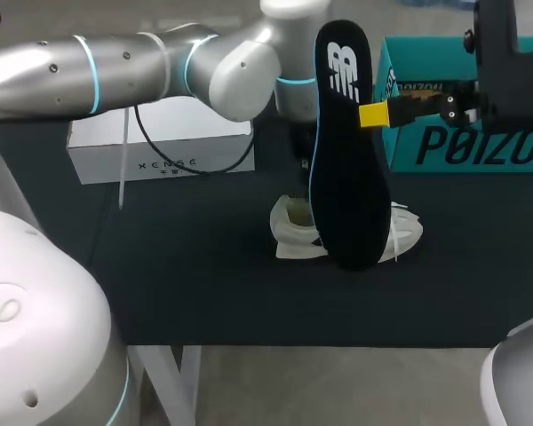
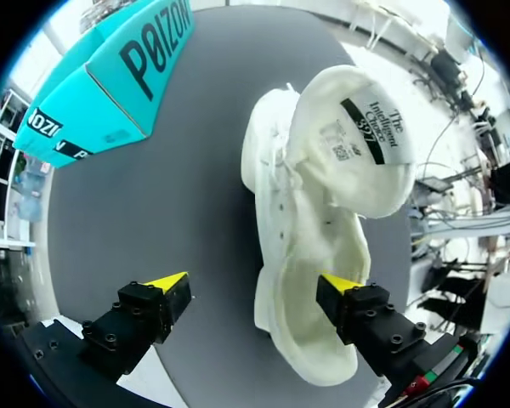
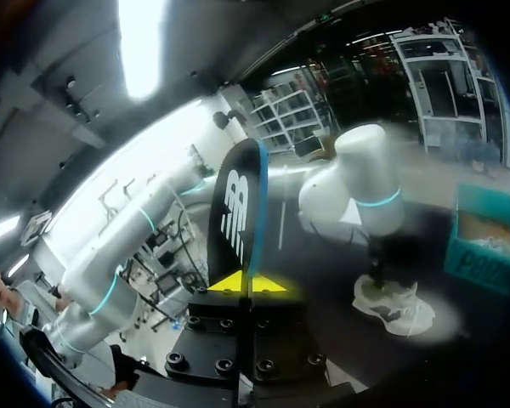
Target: Take the shoe out of the shoebox, open the shoe tongue, remove and reinsert the insole, then place the shoe into the shoebox
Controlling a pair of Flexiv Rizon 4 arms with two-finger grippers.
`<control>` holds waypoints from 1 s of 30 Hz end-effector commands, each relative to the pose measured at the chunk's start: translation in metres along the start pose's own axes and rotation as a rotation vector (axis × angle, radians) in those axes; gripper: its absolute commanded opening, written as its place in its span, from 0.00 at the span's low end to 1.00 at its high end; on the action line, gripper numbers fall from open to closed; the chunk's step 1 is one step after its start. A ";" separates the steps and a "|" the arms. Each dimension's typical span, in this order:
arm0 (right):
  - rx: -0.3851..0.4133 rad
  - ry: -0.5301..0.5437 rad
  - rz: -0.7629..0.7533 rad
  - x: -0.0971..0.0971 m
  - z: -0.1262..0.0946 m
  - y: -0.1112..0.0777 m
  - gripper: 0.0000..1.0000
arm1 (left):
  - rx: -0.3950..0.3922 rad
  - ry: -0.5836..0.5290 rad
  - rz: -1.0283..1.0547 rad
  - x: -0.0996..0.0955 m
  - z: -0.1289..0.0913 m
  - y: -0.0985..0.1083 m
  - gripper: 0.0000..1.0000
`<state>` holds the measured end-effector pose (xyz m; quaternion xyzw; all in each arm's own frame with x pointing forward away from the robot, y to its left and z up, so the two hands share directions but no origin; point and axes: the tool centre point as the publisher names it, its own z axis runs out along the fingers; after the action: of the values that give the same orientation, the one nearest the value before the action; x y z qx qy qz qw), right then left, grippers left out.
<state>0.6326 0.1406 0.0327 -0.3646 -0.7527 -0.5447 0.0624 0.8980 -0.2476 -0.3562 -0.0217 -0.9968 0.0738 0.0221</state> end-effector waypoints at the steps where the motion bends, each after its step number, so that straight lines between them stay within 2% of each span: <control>1: 0.003 -0.001 0.001 0.000 0.004 0.003 0.00 | 0.000 0.009 0.001 -0.008 0.016 -0.010 1.00; 3: 0.003 -0.001 0.001 0.000 0.004 0.003 0.00 | 0.001 0.005 0.005 -0.011 0.021 -0.013 1.00; 4: 0.003 -0.001 0.001 0.000 0.004 0.003 0.00 | 0.001 0.001 0.005 -0.011 0.024 -0.014 0.90; 7: 0.003 -0.001 0.001 0.000 0.004 0.003 0.00 | 0.006 -0.001 -0.005 -0.014 0.029 -0.016 0.15; 8: 0.003 -0.001 0.001 0.000 0.004 0.003 0.00 | 0.007 -0.001 -0.004 -0.014 0.030 -0.017 0.00; 14: 0.003 -0.001 0.001 0.000 0.004 0.003 0.00 | -0.001 0.006 0.016 -0.015 0.034 -0.018 0.00; 21: 0.003 -0.001 0.001 0.000 0.004 0.003 0.00 | -0.038 0.024 0.100 -0.017 0.026 -0.014 0.00; 26: 0.003 -0.001 0.001 0.000 0.004 0.003 0.00 | -0.032 0.033 0.293 -0.011 0.017 -0.017 0.00; 30: 0.003 -0.001 0.001 0.000 0.004 0.003 0.00 | -0.034 0.183 0.575 -0.022 0.015 -0.016 0.00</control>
<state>0.6324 0.1409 0.0331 -0.3647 -0.7527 -0.5446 0.0623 0.9066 -0.2681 -0.3720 -0.1887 -0.9799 0.0570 0.0291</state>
